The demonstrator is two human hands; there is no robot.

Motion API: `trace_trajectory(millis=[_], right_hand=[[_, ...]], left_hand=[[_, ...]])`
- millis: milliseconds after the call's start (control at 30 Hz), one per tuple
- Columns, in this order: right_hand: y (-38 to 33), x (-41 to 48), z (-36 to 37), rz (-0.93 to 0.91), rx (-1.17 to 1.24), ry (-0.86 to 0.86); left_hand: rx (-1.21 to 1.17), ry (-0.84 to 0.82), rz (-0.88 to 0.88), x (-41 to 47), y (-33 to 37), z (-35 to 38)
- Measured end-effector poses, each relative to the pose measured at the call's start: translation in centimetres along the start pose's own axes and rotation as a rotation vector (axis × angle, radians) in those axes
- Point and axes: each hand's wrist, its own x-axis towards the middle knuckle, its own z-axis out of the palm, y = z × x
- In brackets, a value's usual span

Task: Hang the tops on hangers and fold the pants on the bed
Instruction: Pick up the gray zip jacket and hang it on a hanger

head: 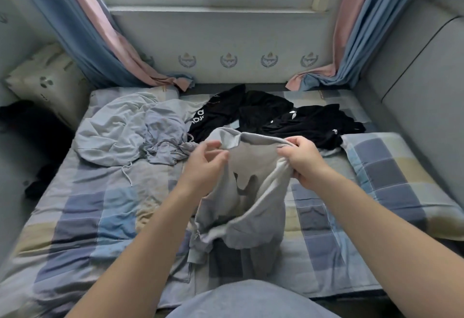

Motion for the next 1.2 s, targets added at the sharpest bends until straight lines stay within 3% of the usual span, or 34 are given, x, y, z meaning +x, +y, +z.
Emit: trace_trajectory(millis=[133,167,300,500,600,767,1067,1200], right_hand=[[-2.3,-2.4,1.6,-0.003,0.188,-0.102],[-2.7,-2.9,2.0,-0.011,0.232,-0.121],[-4.4,-3.9,2.5,-0.057,0.383,-0.142],[-4.7,-3.3,1.5,-0.075,0.482,-0.115],[-4.7,-2.9,0.6,-0.038,0.56,-0.256],[-2.9,-3.1,-0.2,-0.097,0.247,-0.374],[4.6,-5.6,3.0,-0.151,-0.312,-0.591],[6.5,-5.5,5.4,-0.199,-0.425,-0.402]], left_hand=[[0.14,-0.423,-0.009,-2.5,-0.4,3.0],[0.229,-0.46,-0.002,-3.0,-0.8,3.6],[0.453,-0.267,0.099,-3.3,-3.2,4.3],[0.369,-0.047,0.197,-2.3,-4.0,3.0],[0.132,-0.062,0.102,-1.7,-2.4,2.5],[-0.304,-0.044,-0.067,-1.8,0.6,2.0],[-0.477,-0.082,-0.044,-3.8,6.1,2.3],[-0.556,-0.097,-0.03,-4.4,7.2,2.1]])
